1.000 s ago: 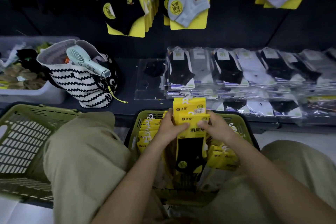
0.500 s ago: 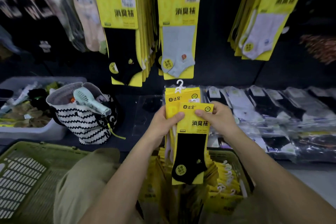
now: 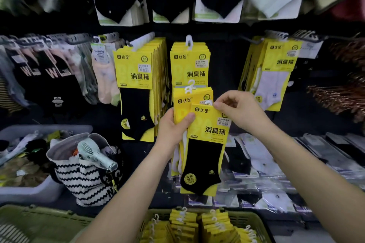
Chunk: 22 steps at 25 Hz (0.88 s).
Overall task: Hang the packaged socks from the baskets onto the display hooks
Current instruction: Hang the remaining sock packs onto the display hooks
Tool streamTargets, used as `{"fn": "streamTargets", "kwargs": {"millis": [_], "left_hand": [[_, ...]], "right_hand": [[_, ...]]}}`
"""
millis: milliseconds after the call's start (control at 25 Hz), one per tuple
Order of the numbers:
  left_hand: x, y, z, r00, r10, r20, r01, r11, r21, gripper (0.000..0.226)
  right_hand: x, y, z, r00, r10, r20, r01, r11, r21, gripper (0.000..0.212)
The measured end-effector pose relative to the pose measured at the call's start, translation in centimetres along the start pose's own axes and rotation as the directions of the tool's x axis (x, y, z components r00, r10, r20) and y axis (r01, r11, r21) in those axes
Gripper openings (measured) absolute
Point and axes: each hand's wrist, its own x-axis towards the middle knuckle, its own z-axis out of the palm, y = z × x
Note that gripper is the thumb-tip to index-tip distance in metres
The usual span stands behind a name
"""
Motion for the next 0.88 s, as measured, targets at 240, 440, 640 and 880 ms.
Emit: {"fn": "streamTargets", "kwargs": {"millis": [240,440,640,880], "left_hand": [[1.4,2.9,-0.4,0.997,0.073,-0.015,-0.072,0.996,0.052,0.019],[1.9,4.8,-1.2,0.994,0.108,-0.014,-0.107,0.991,0.075,0.015],[1.7,6.0,-4.0,0.971,0.166,-0.173,-0.147,0.982,0.115,0.015],[1.7,7.7,-7.4,0.956,0.19,-0.224,-0.169,0.979,0.11,0.028]], "right_hand": [[2.3,-3.2,-0.5,1.0,-0.023,0.011,0.023,1.0,0.009,0.013],[4.0,-4.7,-0.5,0.996,-0.016,-0.091,0.023,0.997,0.072,0.016],[7.1,-6.5,-0.9,0.983,0.01,-0.184,0.002,0.998,0.065,0.015],[10.9,-8.6,-0.2,0.959,-0.045,-0.281,0.028,0.998,-0.063,0.009]]}}
